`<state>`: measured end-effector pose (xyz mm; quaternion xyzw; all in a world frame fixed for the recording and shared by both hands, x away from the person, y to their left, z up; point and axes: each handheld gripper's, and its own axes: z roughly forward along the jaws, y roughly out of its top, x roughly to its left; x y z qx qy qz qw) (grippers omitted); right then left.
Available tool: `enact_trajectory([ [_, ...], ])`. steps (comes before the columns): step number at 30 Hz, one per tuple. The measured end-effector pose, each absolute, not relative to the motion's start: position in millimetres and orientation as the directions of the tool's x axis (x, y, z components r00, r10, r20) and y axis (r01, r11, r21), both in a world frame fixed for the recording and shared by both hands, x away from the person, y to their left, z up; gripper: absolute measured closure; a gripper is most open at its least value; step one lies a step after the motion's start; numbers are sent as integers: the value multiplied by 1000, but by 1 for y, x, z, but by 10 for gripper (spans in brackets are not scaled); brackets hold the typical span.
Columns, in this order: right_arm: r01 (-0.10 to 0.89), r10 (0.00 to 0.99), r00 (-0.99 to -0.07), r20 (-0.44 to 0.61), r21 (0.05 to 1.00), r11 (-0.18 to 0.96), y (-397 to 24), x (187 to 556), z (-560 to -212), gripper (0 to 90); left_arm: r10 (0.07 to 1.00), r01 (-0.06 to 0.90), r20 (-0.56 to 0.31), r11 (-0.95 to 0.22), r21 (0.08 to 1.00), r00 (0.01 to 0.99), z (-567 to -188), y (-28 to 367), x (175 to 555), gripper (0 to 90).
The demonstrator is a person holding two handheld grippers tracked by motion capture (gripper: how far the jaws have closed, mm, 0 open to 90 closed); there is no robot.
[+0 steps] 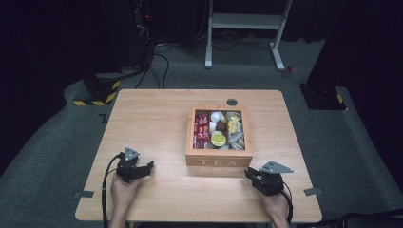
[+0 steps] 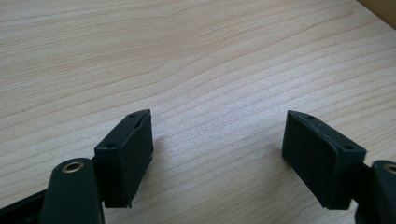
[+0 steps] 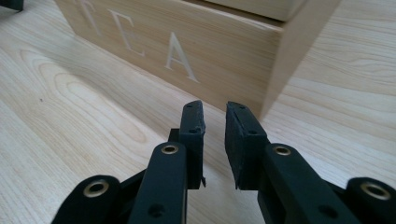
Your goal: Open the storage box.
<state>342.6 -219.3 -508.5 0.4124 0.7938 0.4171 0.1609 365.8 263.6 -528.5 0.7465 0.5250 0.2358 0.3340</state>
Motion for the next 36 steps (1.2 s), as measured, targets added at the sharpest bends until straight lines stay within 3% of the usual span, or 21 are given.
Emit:
enact_trajectory([
  [24, 506, 743, -661, 107, 795, 335, -181, 369, -507, 899, 941, 626, 1, -226, 746, 338, -528, 264, 366, 252],
  [36, 505, 736, -662, 142, 810, 298, -181, 369, -501, 900, 940, 625, 5, -230, 746, 341, -528, 264, 366, 252],
])
